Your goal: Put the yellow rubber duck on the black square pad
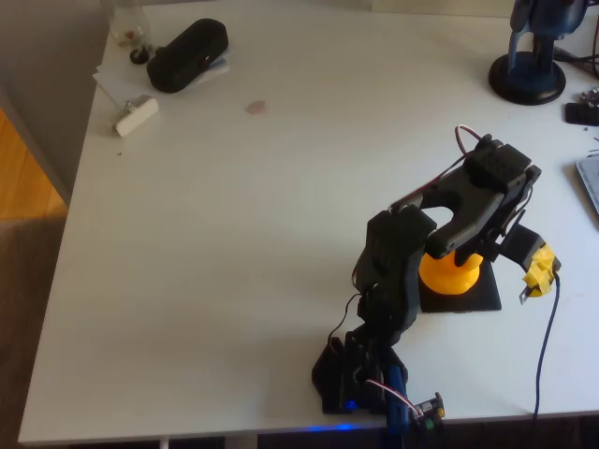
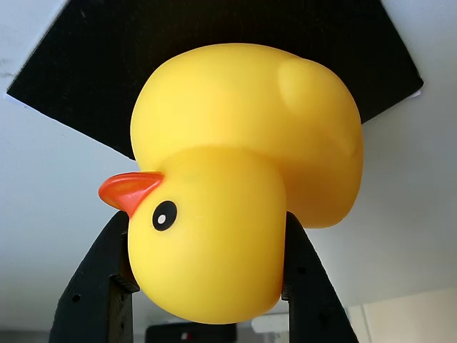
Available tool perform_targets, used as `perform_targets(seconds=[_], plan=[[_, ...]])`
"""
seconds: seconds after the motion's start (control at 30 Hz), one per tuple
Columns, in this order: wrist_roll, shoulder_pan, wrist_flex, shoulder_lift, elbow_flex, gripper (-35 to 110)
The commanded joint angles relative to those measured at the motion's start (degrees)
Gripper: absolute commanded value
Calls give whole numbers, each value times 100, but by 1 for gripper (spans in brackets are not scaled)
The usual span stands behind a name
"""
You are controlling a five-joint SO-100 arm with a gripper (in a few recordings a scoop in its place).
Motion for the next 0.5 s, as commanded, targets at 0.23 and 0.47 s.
perform_targets(seconds=[0.23, 0.47], plan=[[-62, 9, 123, 123, -18, 42], [9, -88, 167, 1485, -44, 44]])
